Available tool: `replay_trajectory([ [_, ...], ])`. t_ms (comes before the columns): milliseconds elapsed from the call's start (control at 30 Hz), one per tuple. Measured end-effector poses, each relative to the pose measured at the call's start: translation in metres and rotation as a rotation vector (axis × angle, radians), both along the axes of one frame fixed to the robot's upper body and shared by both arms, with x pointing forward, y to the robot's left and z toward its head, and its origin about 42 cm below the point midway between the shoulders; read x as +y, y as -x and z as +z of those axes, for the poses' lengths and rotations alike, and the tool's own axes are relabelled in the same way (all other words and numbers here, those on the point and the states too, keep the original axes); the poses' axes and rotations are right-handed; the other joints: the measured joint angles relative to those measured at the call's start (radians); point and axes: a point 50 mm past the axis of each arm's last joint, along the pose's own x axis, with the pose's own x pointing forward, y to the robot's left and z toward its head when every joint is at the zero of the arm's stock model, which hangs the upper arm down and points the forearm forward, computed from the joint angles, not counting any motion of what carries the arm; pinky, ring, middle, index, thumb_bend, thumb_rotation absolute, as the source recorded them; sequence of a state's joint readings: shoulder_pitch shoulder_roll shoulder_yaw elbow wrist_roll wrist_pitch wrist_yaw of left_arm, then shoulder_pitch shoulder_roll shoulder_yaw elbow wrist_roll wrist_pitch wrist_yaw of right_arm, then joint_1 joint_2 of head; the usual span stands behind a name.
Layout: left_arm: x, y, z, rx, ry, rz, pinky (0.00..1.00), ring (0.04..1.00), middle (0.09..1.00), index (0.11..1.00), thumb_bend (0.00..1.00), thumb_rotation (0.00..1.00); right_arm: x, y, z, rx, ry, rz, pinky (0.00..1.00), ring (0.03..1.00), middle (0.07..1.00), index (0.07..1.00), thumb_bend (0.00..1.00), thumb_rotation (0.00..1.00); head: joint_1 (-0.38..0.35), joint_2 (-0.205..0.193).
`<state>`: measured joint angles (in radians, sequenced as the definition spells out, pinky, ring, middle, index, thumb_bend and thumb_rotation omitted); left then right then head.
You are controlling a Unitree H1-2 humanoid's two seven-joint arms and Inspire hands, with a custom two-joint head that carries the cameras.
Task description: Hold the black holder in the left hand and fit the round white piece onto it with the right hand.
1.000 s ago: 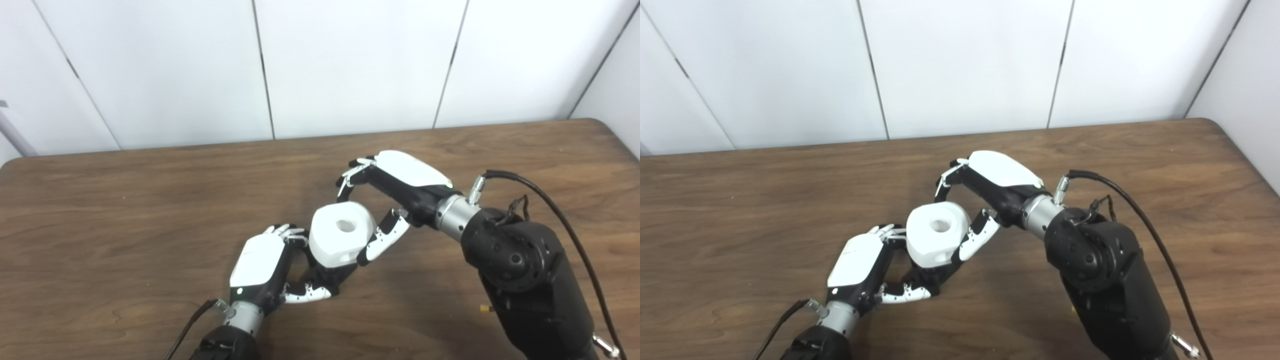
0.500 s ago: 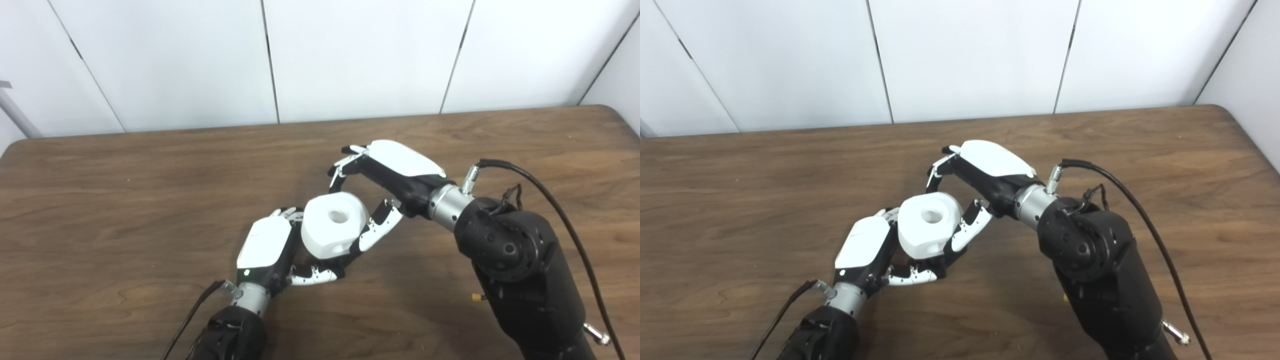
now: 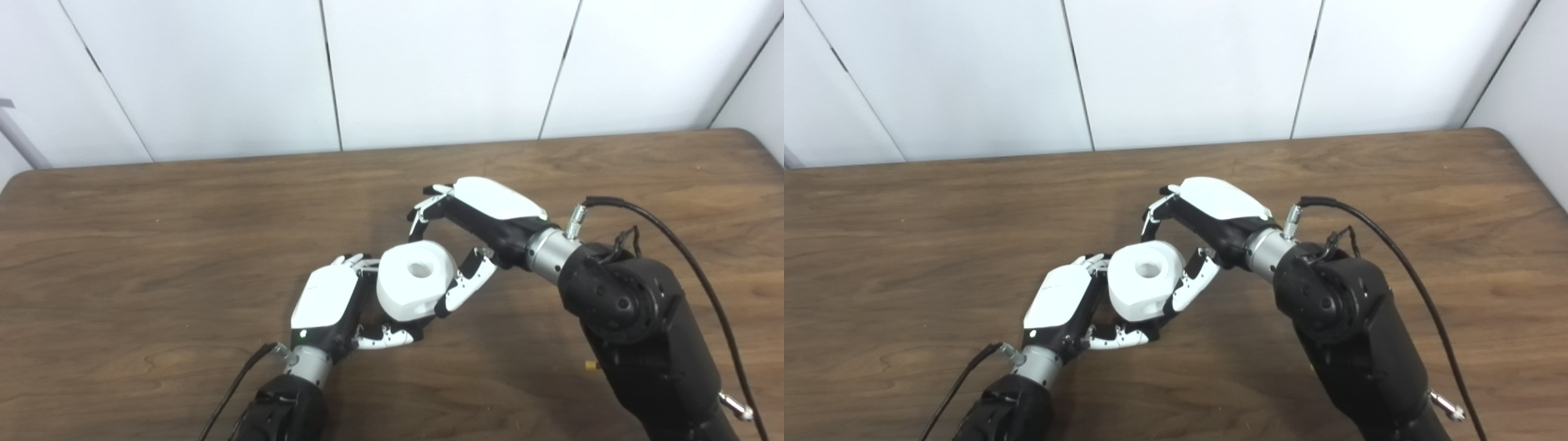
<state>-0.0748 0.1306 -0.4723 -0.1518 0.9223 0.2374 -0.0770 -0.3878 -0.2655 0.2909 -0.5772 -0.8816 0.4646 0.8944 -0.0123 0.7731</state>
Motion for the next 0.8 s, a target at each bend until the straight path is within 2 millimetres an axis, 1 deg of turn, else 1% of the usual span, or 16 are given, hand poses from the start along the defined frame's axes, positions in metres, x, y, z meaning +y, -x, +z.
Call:
replay_trajectory([
  [433, 0.0004, 0.0, 0.0001, 0.002, -0.002, 0.0, 0.94, 0.89, 0.792, 0.486, 0.52, 0.05, -0.0045, -0.0024, 0.0047, -0.033, -0.017, -0.013, 1.0, 0.967, 0.806, 0.483, 0.52, 0.14, -0.008, 0.002],
  [800, 0.0004, 0.0002, 0.0015, 0.004, -0.001, 0.0, 0.93, 0.889, 0.791, 0.486, 0.52, 0.05, -0.0043, -0.0031, 0.0026, -0.025, -0.012, -0.011, 1.0, 0.967, 0.807, 0.483, 0.52, 0.13, -0.012, 0.008],
])
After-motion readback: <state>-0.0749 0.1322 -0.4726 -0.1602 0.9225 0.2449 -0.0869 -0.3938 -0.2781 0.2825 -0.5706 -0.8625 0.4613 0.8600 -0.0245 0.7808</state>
